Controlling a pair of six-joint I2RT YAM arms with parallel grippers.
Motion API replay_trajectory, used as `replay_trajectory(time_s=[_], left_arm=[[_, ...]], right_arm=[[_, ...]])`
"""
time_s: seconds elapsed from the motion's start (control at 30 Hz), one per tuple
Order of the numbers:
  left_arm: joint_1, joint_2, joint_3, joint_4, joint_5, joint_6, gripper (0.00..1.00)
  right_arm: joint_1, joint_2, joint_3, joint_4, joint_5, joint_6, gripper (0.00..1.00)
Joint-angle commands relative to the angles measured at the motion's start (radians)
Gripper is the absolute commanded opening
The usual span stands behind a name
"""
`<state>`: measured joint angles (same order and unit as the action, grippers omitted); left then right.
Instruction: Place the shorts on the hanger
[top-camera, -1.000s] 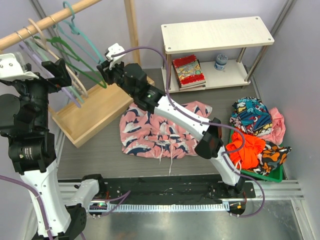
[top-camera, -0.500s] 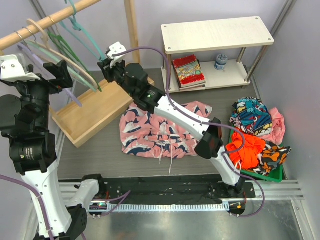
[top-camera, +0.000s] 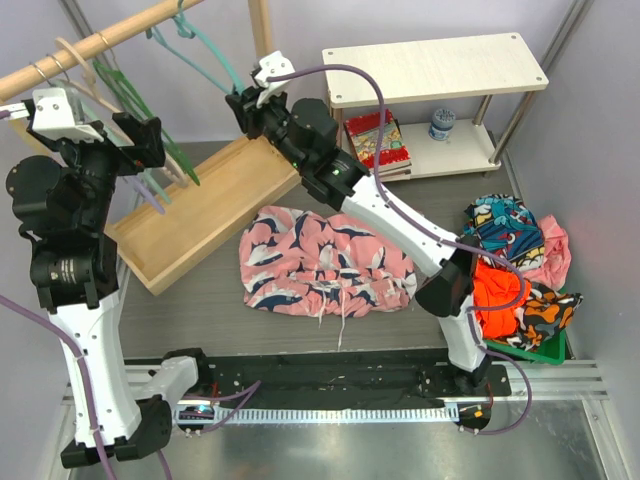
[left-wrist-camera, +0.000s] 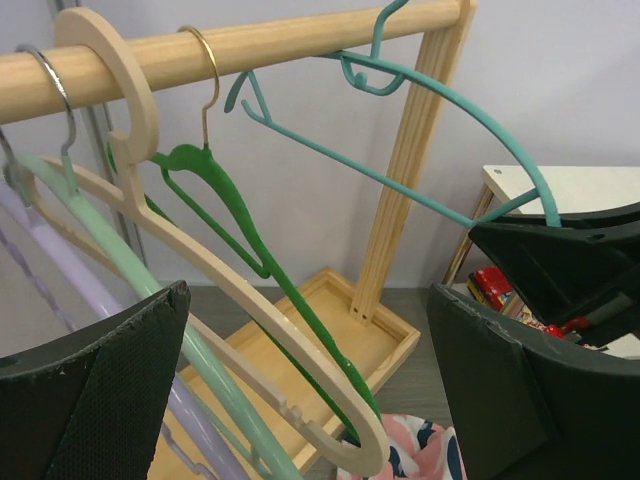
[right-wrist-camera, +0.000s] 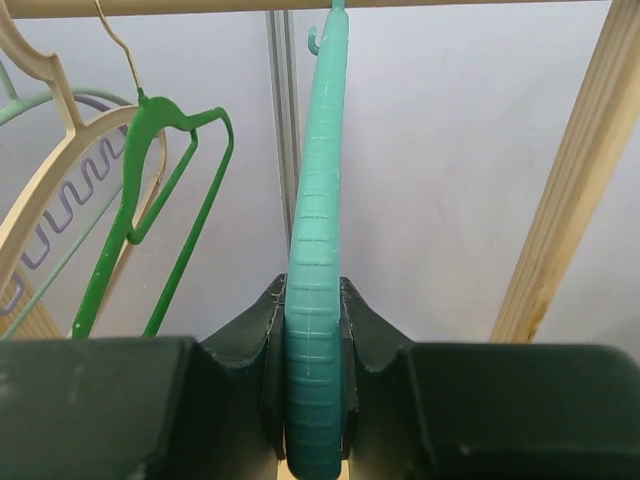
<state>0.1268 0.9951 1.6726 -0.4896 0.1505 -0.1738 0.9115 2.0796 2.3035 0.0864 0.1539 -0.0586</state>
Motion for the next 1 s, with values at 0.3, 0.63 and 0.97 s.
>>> replay_trajectory(time_s=[0.3, 0.63, 0.97], left_arm=[[0.007, 0.106, 0.108, -0.096, 0.325, 0.004, 1.00], [-0.082, 0.174, 0.136, -0.168, 0.574, 0.094, 1.00], [-0.478, 0.252, 0.039, -0.239, 0.446, 0.298, 0.99]], right_arm=[[-0.106, -0.418, -0.372, -0.143, -0.288, -0.075, 0.01], [-0.255, -0.852, -0.801, -0.381, -0.313, -0.112, 0.01], [-0.267, -1.295, -1.167, -0.551, -0.297, 0.022, 0.01]])
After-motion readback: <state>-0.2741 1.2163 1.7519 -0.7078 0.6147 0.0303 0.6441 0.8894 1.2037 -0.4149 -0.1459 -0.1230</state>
